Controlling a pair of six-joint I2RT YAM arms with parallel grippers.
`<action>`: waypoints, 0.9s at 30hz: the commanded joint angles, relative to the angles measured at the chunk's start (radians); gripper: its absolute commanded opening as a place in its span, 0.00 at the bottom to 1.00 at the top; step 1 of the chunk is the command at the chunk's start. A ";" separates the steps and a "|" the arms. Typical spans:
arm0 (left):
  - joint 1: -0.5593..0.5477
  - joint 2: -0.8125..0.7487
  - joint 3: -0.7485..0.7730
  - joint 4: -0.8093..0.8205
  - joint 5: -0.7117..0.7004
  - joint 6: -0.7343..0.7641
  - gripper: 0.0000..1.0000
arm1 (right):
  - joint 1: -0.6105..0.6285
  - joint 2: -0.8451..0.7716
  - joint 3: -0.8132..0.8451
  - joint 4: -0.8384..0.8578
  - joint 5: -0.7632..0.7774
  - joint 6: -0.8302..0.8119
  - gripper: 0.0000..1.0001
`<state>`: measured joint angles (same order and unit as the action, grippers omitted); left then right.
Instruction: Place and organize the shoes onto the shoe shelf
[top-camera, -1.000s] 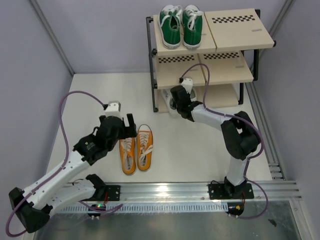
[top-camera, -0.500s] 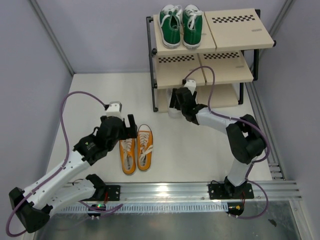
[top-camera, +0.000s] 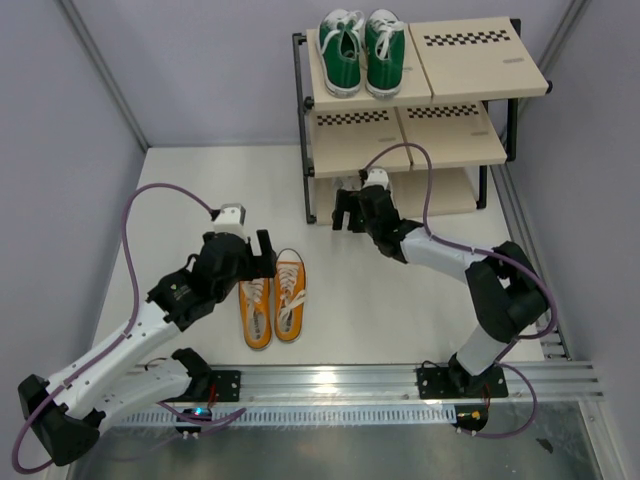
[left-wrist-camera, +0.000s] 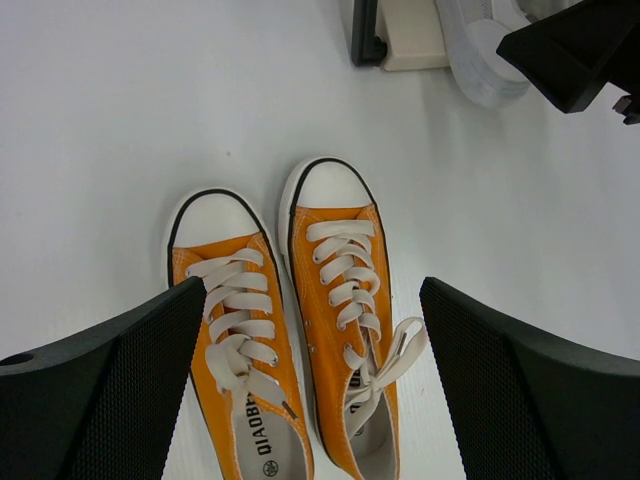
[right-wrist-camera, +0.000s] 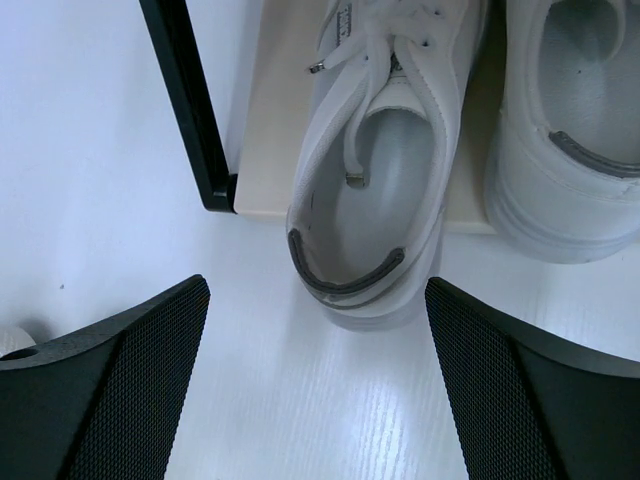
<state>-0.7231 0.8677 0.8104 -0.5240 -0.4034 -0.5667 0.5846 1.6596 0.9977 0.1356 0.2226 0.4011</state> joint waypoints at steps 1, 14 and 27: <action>0.007 -0.015 -0.010 0.039 0.005 0.010 0.92 | 0.015 0.018 0.002 0.050 0.009 -0.027 0.93; 0.007 -0.016 0.001 0.022 -0.025 0.025 0.92 | 0.015 0.137 0.145 -0.034 0.153 -0.031 0.59; 0.005 -0.022 -0.001 0.025 -0.023 0.025 0.92 | 0.014 0.124 0.194 -0.034 0.277 -0.114 0.46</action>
<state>-0.7231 0.8635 0.8101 -0.5243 -0.4099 -0.5591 0.6086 1.7866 1.1294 0.0444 0.4129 0.3302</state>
